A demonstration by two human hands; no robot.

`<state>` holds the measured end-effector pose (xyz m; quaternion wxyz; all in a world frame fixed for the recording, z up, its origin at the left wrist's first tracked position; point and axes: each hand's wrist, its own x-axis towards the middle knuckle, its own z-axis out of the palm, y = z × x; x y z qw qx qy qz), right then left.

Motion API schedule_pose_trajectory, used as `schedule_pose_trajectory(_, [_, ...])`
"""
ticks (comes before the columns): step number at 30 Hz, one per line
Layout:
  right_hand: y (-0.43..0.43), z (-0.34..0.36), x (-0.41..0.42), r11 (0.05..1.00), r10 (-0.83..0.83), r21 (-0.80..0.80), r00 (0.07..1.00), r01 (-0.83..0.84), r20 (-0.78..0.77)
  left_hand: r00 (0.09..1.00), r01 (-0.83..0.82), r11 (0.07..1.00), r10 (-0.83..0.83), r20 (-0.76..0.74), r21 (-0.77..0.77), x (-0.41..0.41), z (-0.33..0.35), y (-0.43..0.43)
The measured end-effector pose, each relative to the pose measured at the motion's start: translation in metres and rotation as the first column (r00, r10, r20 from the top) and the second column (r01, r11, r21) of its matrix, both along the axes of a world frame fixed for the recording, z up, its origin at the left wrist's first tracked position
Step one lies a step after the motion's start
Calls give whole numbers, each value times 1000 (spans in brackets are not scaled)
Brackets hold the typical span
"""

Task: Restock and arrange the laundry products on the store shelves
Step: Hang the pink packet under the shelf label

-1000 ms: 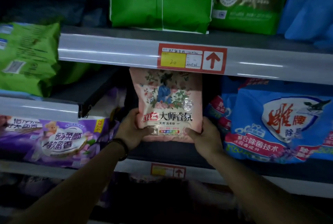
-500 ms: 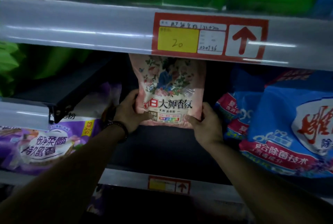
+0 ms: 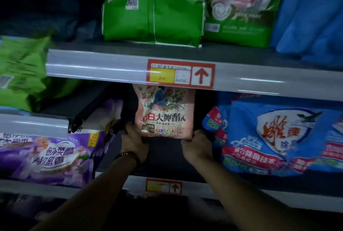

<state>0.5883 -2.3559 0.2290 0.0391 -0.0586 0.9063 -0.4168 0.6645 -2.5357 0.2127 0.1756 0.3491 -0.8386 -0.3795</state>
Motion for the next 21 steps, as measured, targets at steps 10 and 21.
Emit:
schedule_pose_trajectory(10, [75, 77, 86, 973, 229, -26, 971, -231, -71, 852, 523, 835, -503, 145, -172, 89, 80, 92])
schedule_pose_trajectory(21, [204, 181, 155, 987, 162, 36, 969, -159, -184, 742, 651, 695, -667, 64, -306, 151, 201, 195])
